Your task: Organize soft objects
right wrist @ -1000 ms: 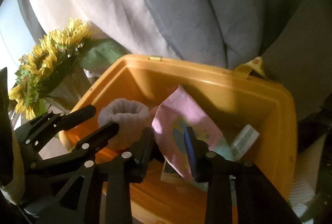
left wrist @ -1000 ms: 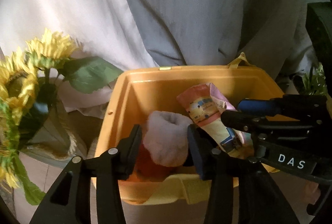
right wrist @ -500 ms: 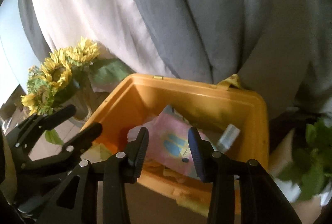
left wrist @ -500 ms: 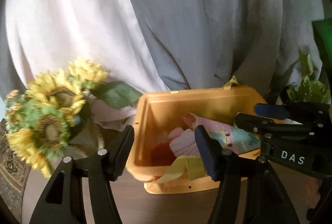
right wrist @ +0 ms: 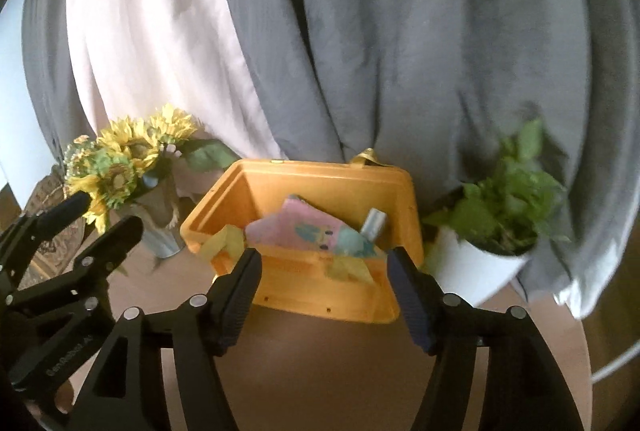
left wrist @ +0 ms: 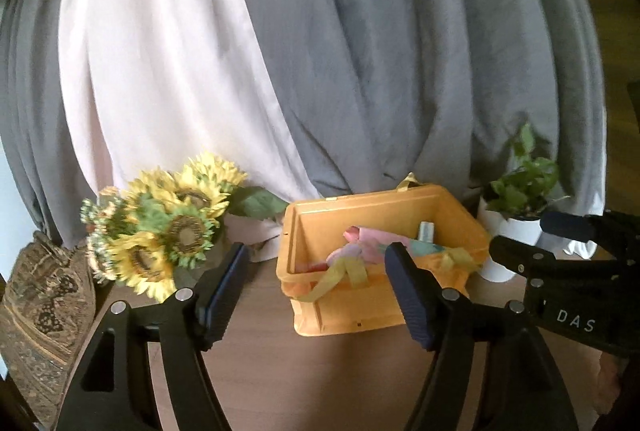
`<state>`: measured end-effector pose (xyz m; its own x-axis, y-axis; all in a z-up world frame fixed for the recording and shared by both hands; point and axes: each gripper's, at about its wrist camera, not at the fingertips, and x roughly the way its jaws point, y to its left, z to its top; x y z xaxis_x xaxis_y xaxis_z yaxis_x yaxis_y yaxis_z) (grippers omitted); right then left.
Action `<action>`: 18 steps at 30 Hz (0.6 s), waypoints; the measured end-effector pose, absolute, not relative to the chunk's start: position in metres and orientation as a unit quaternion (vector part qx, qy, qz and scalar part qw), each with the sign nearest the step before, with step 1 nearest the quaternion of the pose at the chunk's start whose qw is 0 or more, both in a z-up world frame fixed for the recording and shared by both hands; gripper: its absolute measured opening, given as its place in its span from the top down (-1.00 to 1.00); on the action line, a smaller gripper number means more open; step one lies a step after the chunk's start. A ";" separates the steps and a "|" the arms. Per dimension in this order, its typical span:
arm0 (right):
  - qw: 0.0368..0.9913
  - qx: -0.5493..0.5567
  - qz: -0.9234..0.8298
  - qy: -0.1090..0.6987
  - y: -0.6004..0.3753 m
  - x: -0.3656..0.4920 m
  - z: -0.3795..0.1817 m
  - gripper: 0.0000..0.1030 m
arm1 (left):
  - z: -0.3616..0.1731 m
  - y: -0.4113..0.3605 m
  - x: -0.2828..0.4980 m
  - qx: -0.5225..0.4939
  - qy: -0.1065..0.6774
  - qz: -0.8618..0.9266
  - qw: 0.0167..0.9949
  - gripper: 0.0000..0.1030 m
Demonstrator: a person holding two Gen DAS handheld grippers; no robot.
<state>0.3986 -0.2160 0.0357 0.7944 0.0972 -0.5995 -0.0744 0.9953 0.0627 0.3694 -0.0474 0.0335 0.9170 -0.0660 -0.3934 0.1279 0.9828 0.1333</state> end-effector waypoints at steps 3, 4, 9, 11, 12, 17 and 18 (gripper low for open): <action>0.948 0.029 0.026 0.316 -0.218 0.367 0.040 -0.31 | 0.040 -0.047 0.337 0.084 0.180 -0.051 0.979 -0.36; 0.949 0.033 0.022 0.313 -0.220 0.356 0.041 -0.32 | 0.042 -0.047 0.327 0.084 0.177 -0.051 0.979 -0.37; 0.955 0.042 0.005 0.294 -0.225 0.303 0.051 -0.35 | 0.052 -0.042 0.278 0.083 0.162 -0.052 0.982 -0.49; 0.958 0.046 -0.005 0.284 -0.226 0.281 0.057 -0.49 | 0.053 -0.040 0.260 0.078 0.161 -0.052 0.983 -0.51; 0.959 0.048 -0.009 0.280 -0.226 0.272 0.059 -0.51 | 0.054 -0.038 0.250 0.073 0.160 -0.051 0.983 -0.51; 0.963 0.042 -0.020 0.264 -0.223 0.220 0.066 -0.51 | 0.050 -0.032 0.206 0.063 0.162 -0.039 0.984 -0.51; 0.964 0.041 -0.021 0.261 -0.222 0.210 0.067 -0.51 | 0.050 -0.031 0.199 0.062 0.163 -0.036 0.984 -0.51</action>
